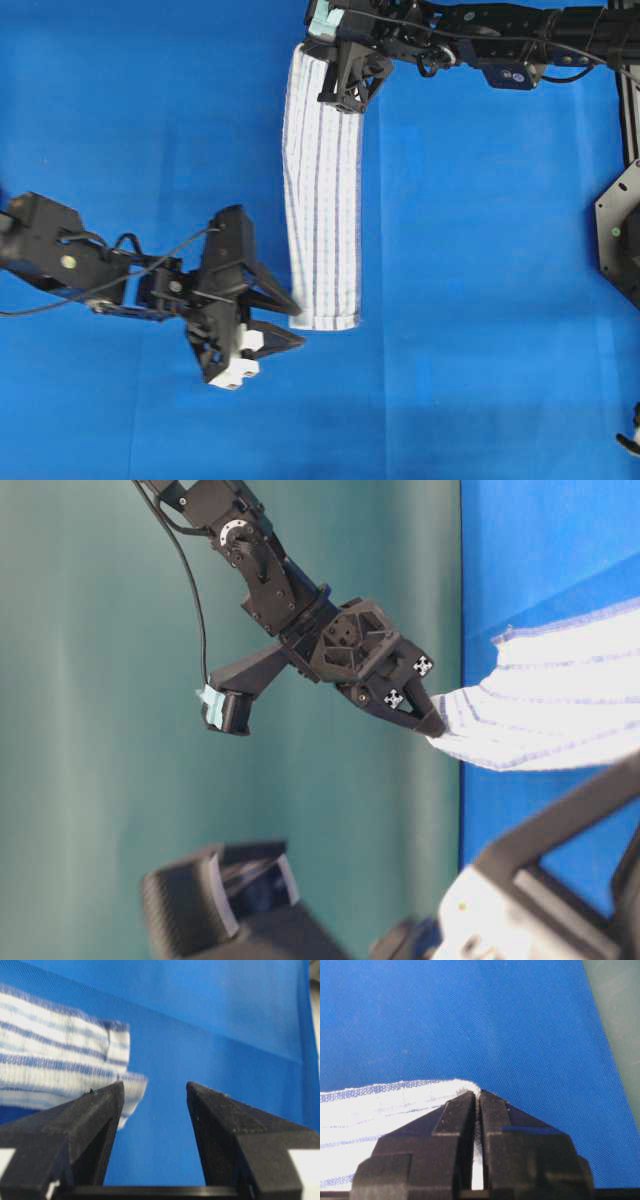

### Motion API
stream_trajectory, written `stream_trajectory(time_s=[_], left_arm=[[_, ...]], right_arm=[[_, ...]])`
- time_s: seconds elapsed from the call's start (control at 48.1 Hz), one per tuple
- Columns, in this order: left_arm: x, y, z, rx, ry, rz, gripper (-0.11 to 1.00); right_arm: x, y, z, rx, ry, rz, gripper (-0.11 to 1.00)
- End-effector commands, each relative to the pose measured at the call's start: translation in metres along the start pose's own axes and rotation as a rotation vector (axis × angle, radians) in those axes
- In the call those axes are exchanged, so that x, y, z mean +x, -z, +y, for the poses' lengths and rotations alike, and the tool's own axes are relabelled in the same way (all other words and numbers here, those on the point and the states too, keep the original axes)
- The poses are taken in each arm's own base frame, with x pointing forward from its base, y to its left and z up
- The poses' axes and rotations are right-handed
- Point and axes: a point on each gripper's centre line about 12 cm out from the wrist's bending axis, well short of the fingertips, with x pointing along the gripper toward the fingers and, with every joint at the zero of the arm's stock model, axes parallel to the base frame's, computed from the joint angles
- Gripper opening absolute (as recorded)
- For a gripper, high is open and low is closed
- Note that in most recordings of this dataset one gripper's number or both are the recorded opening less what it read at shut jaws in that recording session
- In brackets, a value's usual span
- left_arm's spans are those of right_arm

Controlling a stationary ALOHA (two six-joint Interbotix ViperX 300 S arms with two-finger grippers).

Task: Fold the blue towel.
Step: 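Release the right gripper and retract both arms to the sides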

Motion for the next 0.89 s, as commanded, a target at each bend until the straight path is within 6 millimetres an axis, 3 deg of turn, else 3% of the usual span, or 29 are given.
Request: stream_trajectory(time_s=[0.0, 0.104, 0.27, 0.374, 0.602, 0.872], left_arm=[[-0.016, -0.015, -0.009, -0.002, 0.031, -0.044, 0.46], [-0.025, -0.016, -0.008, 0.004, 0.035, -0.052, 0.46], [-0.032, -0.019, -0.007, 0.01, 0.036, -0.064, 0.46], [-0.033, -0.021, -0.002, 0.007, 0.026, -0.069, 0.46], [-0.041, -0.027, 0.013, 0.027, -0.005, -0.087, 0.46], [-0.075, -0.057, 0.032, 0.129, -0.048, -0.184, 0.46]], right_arm=[[-0.006, -0.016, -0.002, -0.005, 0.005, -0.046, 0.07], [-0.006, -0.016, 0.0, -0.013, 0.002, -0.05, 0.23], [-0.006, -0.018, 0.004, -0.028, -0.002, -0.058, 0.66], [-0.006, -0.017, 0.004, -0.029, -0.003, -0.059, 0.83], [-0.015, -0.017, 0.004, -0.027, -0.003, -0.059, 0.83], [-0.06, -0.03, 0.003, -0.024, 0.0, -0.121, 0.83]])
